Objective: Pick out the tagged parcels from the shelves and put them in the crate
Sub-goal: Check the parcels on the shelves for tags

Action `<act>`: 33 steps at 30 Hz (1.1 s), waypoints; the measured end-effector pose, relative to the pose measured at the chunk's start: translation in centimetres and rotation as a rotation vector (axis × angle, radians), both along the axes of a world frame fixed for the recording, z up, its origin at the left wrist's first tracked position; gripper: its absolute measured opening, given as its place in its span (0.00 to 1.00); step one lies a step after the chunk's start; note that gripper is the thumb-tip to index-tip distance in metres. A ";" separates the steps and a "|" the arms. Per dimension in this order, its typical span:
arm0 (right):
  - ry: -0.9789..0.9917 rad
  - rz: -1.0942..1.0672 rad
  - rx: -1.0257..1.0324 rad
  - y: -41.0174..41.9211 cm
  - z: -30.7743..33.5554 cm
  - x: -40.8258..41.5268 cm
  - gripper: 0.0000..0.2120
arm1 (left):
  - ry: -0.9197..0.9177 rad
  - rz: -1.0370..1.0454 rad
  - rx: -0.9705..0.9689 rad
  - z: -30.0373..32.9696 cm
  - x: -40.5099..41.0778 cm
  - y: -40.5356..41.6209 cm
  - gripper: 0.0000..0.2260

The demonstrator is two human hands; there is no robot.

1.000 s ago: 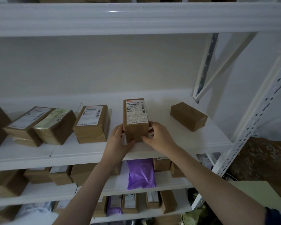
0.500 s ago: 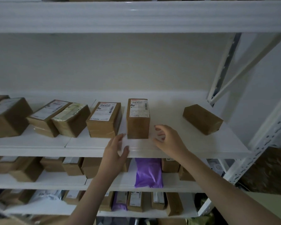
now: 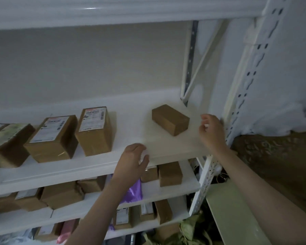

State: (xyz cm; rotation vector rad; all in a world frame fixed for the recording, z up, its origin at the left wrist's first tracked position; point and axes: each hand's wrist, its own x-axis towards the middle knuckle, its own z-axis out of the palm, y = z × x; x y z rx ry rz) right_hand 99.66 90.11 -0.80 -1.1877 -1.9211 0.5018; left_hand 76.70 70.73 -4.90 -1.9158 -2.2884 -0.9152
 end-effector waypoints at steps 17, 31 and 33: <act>-0.319 0.333 -0.124 -0.5 -1.3 -3.7 0.16 | -0.251 -0.054 -0.019 1.3 1.9 8.7 0.43; -0.169 0.359 0.099 -6.9 0.5 -5.5 0.27 | -0.175 0.094 0.035 2.6 1.8 1.9 0.18; -0.132 0.420 0.076 -7.0 0.6 -6.3 0.27 | -0.115 0.125 0.021 2.8 1.1 1.2 0.14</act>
